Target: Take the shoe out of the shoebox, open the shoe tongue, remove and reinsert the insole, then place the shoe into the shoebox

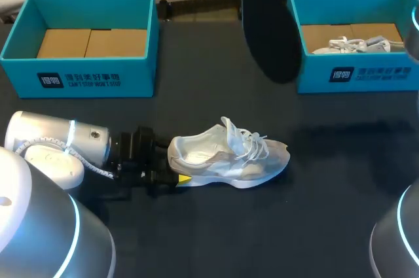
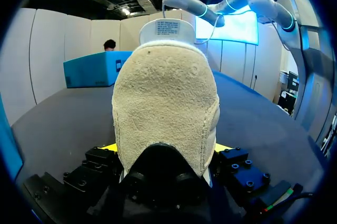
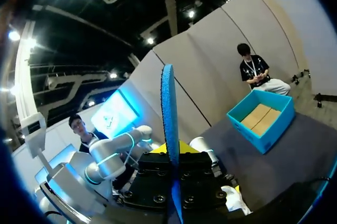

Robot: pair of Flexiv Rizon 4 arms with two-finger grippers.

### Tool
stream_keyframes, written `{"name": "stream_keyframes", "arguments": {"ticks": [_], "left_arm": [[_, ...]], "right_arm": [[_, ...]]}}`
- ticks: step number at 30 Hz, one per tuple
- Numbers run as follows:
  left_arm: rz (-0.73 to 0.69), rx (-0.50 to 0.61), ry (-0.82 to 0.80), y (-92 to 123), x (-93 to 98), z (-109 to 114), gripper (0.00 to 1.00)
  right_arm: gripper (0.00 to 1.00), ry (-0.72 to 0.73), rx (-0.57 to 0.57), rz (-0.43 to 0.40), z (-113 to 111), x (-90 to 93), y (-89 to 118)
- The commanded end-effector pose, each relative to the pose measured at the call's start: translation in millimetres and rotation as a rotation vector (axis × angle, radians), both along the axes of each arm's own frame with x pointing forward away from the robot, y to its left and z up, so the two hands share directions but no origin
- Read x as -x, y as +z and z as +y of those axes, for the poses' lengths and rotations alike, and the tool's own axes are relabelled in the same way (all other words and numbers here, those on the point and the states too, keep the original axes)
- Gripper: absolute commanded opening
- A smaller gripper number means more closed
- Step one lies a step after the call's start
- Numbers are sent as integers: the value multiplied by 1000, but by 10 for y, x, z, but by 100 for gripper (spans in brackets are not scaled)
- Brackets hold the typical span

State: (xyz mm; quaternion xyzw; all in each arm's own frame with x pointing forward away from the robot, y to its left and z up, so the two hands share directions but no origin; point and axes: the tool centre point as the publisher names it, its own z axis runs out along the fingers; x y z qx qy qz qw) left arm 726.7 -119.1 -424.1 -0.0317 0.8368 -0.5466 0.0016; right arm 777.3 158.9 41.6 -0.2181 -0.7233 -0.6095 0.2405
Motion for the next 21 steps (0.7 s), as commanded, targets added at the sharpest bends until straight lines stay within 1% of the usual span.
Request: {"name": "stream_keyframes", "arguments": {"ticks": [1, 2, 5, 12, 14, 21], "left_arm": [[0, -4, 0, -16, -2, -2, 0], [0, -4, 0, -16, -2, -2, 0], [0, -4, 0, -16, -2, -2, 0], [0, -4, 0, -16, -2, -2, 0], [0, -4, 0, -16, -2, -2, 0], [0, -4, 0, -16, -2, -2, 0]], "right_arm": [[0, -94, 4, 3, -99, 250, -26], [0, -96, 5, 5, -98, 260, -27], [0, -129, -10, 12, -98, 366, -40], [0, -151, -1, 30, -19, 561, -104], [0, -158, 8, 33, -11, 601, -135], [0, -177, -18, 60, -3, 710, -216]]}}
